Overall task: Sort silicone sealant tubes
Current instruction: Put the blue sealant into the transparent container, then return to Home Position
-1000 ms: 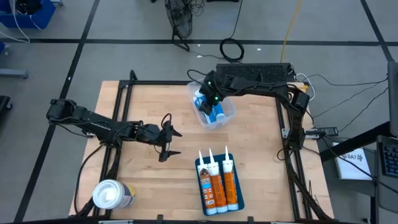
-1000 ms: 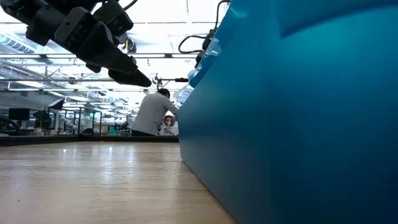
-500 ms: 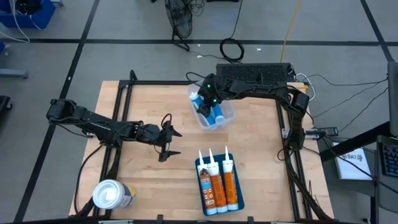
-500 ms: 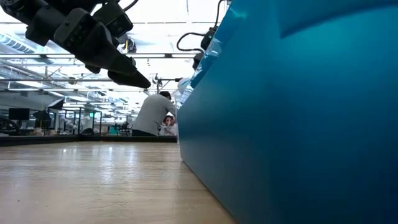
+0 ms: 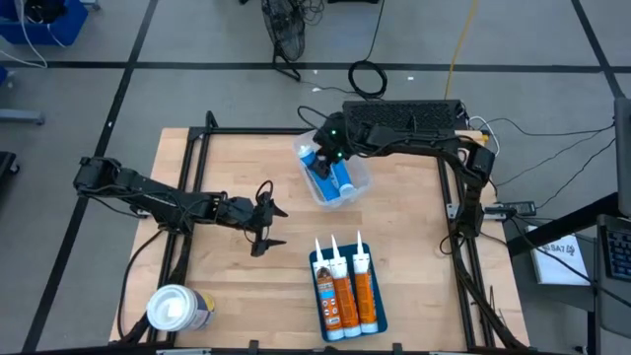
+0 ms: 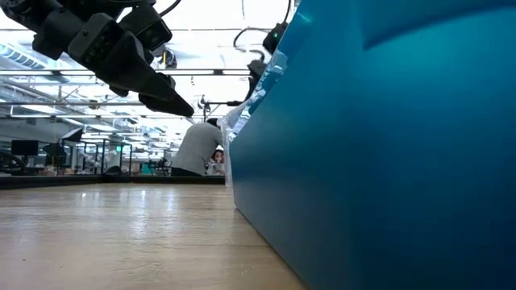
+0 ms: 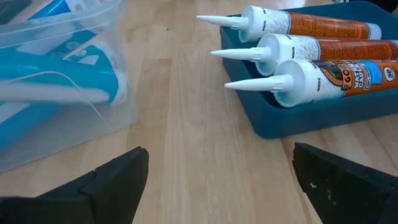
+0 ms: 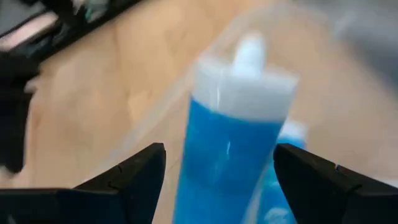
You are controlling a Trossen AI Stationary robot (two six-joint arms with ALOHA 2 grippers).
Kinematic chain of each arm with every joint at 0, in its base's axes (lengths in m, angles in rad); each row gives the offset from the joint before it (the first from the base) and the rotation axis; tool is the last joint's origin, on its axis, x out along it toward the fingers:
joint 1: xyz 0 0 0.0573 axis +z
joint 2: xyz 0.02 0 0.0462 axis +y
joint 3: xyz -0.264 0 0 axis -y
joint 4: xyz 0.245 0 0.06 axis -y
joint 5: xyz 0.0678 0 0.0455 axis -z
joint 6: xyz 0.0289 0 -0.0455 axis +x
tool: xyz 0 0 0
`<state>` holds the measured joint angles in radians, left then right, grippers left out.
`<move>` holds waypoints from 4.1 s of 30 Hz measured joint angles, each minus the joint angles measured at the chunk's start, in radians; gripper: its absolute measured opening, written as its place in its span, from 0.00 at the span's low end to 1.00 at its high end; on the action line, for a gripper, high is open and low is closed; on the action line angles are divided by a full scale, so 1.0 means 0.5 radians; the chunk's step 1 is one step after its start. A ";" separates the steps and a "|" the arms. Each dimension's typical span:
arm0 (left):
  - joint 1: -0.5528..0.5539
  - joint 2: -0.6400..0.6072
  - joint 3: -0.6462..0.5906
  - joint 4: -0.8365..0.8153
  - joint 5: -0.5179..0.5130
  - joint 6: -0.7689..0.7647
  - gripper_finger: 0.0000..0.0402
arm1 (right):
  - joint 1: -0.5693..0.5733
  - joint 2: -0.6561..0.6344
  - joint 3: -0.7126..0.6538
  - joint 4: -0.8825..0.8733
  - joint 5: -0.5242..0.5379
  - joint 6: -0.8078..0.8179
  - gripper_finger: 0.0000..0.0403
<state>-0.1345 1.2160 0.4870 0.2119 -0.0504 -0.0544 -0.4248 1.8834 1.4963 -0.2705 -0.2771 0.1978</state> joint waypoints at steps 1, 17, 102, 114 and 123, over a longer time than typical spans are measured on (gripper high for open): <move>0.000 0.000 0.000 0.000 0.000 -0.001 0.98 | 0.000 -0.026 0.000 0.023 0.073 -0.009 0.70; -0.077 -0.057 -0.002 -0.032 -0.003 0.037 0.98 | 0.046 -0.515 0.001 -0.128 0.502 -0.235 0.70; -0.362 -2.238 -0.903 -0.432 -0.689 0.012 0.98 | 1.167 -3.647 -2.963 0.977 0.747 -0.174 0.63; -0.362 -2.238 -0.903 -0.433 -0.688 0.023 0.98 | 1.181 -3.645 -2.965 0.742 0.834 -0.216 0.63; -0.362 -2.236 -0.904 -0.433 -0.686 -0.003 0.98 | 1.180 -3.643 -2.965 0.671 1.017 -0.212 0.63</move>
<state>-0.3157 0.0982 0.0349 -0.0044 -0.3936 -0.0558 0.1654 0.0620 0.0139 0.0649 0.2315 0.0916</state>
